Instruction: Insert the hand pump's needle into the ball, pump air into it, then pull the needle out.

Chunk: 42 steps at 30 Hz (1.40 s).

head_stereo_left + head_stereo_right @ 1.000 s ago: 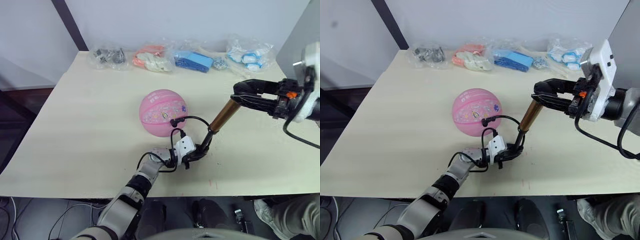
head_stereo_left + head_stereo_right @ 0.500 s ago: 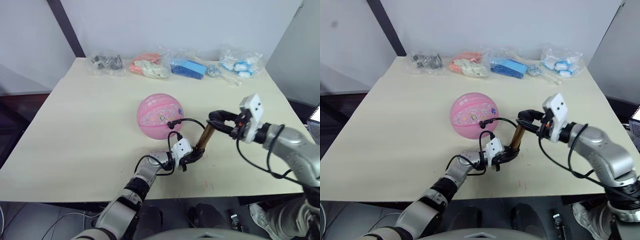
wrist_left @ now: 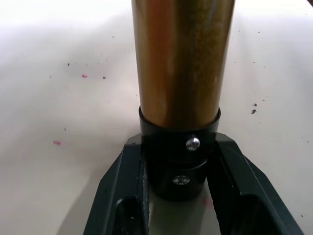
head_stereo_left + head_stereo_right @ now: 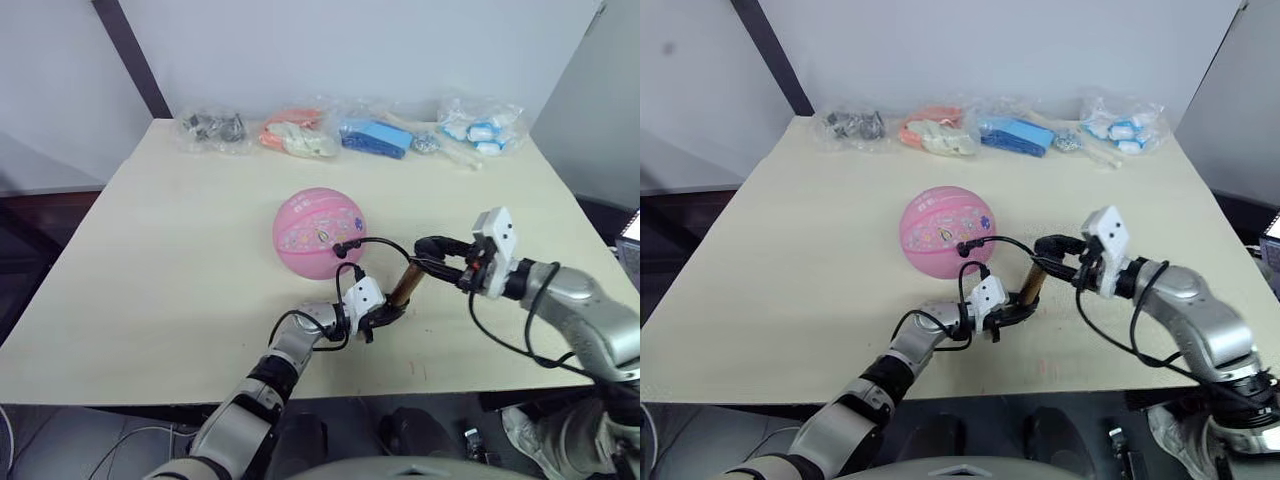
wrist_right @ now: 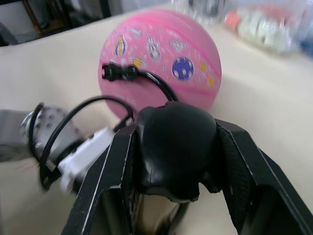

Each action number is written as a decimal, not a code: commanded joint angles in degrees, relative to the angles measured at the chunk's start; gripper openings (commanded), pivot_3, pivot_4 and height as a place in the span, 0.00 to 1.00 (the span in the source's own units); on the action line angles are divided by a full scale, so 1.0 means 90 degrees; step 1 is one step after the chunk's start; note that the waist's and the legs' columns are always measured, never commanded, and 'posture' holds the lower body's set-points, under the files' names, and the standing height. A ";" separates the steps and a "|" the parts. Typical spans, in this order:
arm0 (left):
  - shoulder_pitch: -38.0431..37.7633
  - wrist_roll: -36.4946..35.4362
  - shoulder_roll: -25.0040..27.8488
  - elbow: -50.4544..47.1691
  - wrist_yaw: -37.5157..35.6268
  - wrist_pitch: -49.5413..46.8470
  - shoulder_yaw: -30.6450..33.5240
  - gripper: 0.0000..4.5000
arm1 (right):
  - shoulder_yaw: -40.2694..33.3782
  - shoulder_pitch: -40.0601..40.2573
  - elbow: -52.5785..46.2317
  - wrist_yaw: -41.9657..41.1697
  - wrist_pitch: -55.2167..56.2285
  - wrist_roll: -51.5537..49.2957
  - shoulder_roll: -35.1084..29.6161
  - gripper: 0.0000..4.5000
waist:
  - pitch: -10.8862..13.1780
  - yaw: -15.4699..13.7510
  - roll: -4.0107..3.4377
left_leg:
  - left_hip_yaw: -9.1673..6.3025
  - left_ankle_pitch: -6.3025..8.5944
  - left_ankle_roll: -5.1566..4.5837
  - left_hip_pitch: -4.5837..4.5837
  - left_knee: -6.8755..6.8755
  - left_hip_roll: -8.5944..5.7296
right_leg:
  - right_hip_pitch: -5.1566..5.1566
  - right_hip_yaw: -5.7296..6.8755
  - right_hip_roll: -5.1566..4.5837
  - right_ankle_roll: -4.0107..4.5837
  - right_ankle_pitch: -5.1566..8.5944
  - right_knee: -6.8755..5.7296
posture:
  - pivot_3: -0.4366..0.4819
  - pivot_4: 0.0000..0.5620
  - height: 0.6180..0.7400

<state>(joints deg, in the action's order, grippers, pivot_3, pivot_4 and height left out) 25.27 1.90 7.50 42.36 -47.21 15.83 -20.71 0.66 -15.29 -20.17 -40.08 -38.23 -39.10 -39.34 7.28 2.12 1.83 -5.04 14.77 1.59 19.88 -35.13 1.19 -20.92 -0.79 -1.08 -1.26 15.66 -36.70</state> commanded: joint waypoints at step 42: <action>-0.0380 0.0261 0.0360 0.0779 0.0006 -0.0443 -0.0051 0.25 | 0.0973 0.0454 0.0619 0.0033 0.0118 0.0710 -0.0079 0.37 | 0.0011 -0.0007 0.0044 | 0.0013 -0.0002 -0.0004 0.0075 -0.0022 0.0002 | -0.0048 -0.0005 0.0017 -0.0036 -0.0023 -0.0008 | 0.48 0.27 1.00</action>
<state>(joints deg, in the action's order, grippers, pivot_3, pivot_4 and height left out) 25.31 1.05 7.72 43.30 -47.46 16.52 -20.73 0.94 -16.51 -23.13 -39.63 -35.42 -38.88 -41.56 7.38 2.05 2.23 -4.92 14.75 1.56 20.55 -35.33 1.20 -21.34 -0.84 -0.92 -1.59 15.46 -36.77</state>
